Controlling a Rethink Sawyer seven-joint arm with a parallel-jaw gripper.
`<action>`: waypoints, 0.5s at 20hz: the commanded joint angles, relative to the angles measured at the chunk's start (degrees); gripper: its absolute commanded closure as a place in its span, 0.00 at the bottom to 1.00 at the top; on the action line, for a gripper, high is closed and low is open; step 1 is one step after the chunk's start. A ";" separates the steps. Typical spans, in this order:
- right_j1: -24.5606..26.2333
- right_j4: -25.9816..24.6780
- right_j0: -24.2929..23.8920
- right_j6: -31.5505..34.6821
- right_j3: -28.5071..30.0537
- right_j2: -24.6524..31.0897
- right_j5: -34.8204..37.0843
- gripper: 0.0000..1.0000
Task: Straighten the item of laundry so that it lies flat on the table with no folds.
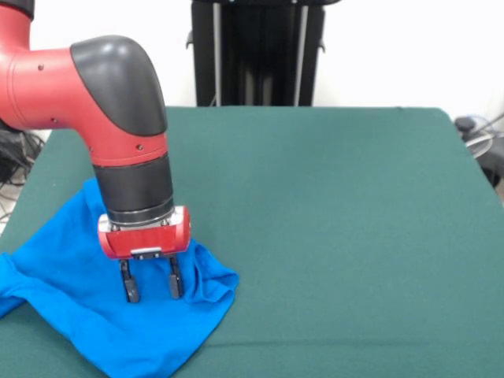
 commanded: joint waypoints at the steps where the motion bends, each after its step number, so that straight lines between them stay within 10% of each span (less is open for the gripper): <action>1: 9.78 -6.34 3.80 -7.02 -4.87 2.72 -2.31 0.00; 10: 1.16 -2.78 8.80 5.73 5.03 -4.14 -2.52 0.00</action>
